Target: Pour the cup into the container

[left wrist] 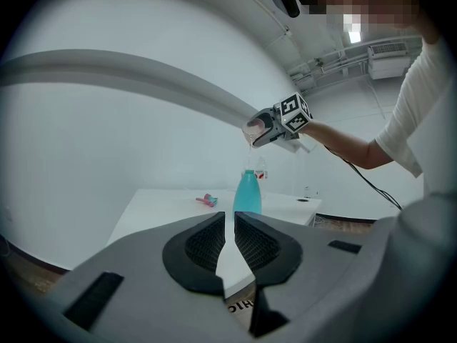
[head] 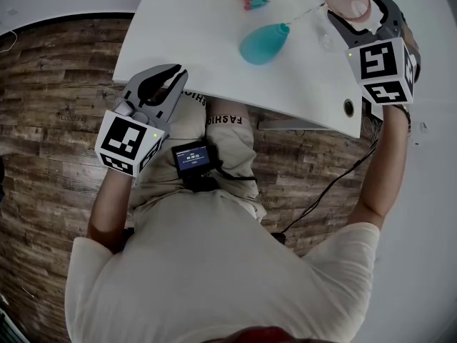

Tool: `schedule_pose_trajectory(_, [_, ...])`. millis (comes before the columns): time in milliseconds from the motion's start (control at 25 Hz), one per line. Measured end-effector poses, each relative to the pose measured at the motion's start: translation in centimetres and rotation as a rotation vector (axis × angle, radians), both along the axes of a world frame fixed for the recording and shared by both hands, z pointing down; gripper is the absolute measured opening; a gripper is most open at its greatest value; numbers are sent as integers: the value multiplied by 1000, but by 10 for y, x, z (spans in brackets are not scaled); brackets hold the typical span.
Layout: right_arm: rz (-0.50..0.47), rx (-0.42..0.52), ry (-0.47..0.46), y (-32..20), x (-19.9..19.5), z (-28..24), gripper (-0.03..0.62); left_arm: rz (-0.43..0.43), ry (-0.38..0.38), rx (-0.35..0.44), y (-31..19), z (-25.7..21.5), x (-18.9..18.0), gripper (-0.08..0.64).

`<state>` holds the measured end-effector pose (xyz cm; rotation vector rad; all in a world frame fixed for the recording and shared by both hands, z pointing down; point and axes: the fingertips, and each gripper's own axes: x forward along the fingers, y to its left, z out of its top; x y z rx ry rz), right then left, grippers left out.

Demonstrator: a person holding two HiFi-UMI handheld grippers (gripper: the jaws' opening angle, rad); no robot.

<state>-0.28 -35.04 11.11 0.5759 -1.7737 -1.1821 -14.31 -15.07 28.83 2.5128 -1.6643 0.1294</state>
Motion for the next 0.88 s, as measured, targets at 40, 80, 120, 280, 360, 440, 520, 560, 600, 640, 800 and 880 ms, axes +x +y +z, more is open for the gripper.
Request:
schedule_pose_trajectory(40, [0,3,1,0,0,0,371,1,0,-1,0,0,0,52])
schedule_pose_trajectory(80, [0,5,2,0,0,-1,371,1,0,-2,0,0,0,52])
schedule_pose_trajectory(120, [1,7,3,-1,0,-1,371,2,0,-3,0,1,0,51])
schedule_pose_trajectory(280, [2,14,10,-2,1,0,371,-2,-1,-3,-1,1,-1,52])
schedule_pose_trajectory(360, [2,19,13,-2,2,0,371,-2,-1,-4,0,1,0,52])
schedule_pose_trajectory(440, [2,25,14,-2,3,0,371,-3,-1,-4,0,1,0,51])
schedule_pose_trajectory(520, [2,31,16,-3,3,-1,371,-3,0,-4,0,1,1,52])
schedule_pose_trajectory(560, [2,33,17,-3,3,-1,371,-2,-1,-4,0,1,1,52])
schedule_pose_trajectory(600, [1,34,18,-3,3,-2,371,-2,-2,-4,0,1,1,52])
schedule_pose_trajectory(640, [1,36,19,-3,3,-2,371,-2,-3,-5,0,1,1,51])
schedule_pose_trajectory(800, [-2,43,21,-1,4,-4,371,-4,-2,-5,1,0,2,51])
schedule_pose_trajectory(880, [-4,46,20,-1,4,-4,371,-4,-3,-4,1,1,2,52])
